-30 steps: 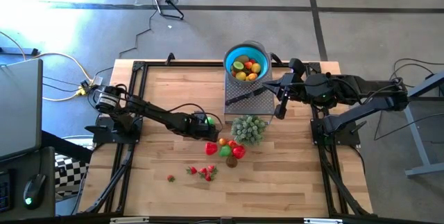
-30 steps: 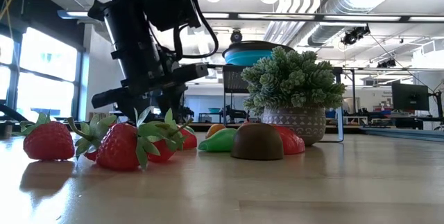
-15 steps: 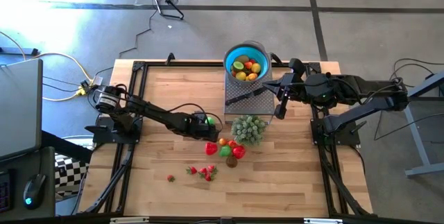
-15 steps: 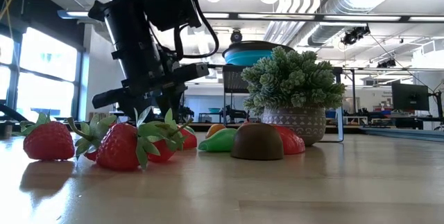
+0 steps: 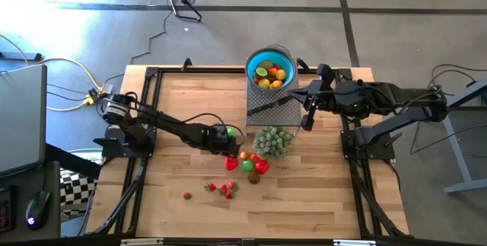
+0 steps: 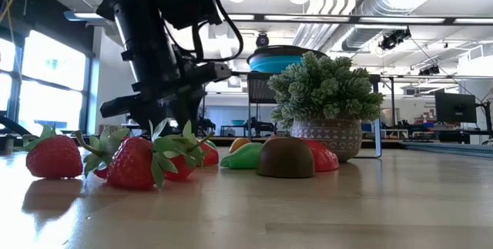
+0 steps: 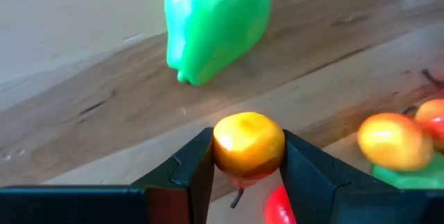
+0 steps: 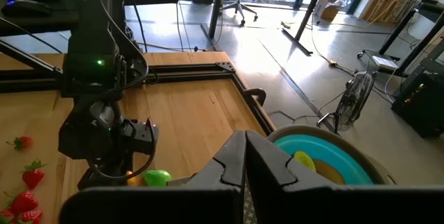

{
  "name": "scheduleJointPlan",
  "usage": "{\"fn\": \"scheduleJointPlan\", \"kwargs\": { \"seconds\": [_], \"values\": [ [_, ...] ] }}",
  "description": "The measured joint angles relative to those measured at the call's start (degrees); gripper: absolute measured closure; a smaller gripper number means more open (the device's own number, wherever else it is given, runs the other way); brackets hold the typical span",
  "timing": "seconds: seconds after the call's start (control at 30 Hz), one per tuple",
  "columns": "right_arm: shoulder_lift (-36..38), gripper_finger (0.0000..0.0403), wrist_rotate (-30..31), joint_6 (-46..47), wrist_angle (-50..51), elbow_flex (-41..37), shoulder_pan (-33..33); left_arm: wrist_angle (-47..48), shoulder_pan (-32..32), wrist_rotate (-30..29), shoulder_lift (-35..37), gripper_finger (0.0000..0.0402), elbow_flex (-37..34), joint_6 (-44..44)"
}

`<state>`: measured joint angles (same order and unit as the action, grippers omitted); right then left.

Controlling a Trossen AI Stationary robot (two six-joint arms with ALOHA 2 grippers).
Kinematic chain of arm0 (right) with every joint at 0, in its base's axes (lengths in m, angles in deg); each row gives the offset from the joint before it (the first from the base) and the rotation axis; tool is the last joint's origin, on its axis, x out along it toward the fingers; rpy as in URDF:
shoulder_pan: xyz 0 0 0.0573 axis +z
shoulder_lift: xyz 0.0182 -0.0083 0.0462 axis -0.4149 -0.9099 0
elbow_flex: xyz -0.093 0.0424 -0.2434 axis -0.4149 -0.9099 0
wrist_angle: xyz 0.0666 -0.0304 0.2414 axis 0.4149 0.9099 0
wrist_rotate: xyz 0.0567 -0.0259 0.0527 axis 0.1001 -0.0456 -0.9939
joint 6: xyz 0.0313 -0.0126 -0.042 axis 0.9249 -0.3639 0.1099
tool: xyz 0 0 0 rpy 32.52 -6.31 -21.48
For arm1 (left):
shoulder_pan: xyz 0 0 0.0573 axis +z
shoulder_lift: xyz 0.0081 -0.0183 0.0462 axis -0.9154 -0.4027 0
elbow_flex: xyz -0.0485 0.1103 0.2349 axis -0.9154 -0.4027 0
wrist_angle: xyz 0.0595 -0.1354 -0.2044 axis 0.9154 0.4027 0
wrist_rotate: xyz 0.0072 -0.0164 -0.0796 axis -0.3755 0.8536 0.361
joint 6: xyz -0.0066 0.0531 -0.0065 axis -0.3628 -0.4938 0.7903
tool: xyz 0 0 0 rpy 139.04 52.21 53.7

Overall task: Pick & Place Fruit
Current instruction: Put the orange pear into the blue strainer bowl

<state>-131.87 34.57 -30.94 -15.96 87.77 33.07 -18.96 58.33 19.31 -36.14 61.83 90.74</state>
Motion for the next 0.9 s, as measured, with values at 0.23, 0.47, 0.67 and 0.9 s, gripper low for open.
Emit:
{"fn": "scheduleJointPlan", "kwargs": {
  "seconds": [0.23,0.47,0.67,0.9],
  "values": [
    [0.0,0.0398,0.0,0.0,0.0,0.0,0.0,0.7,0.0,-0.4,0.0,0.0261,0.0,-0.2],
    [0.0,0.0398,0.0,-0.1,0.0,0.0,0.0,0.8,0.0,0.3,0.0,0.0261,0.0,-1.0],
    [0.0,0.0398,0.0,-0.1,0.0,0.0,0.0,0.9,0.0,0.7,0.0,0.0261,0.0,-1.0],
    [0.0,0.0398,0.0,-0.2,0.0,0.0,0.0,0.9,0.0,2.0,0.0,0.0261,0.0,-1.0]
  ]
}}
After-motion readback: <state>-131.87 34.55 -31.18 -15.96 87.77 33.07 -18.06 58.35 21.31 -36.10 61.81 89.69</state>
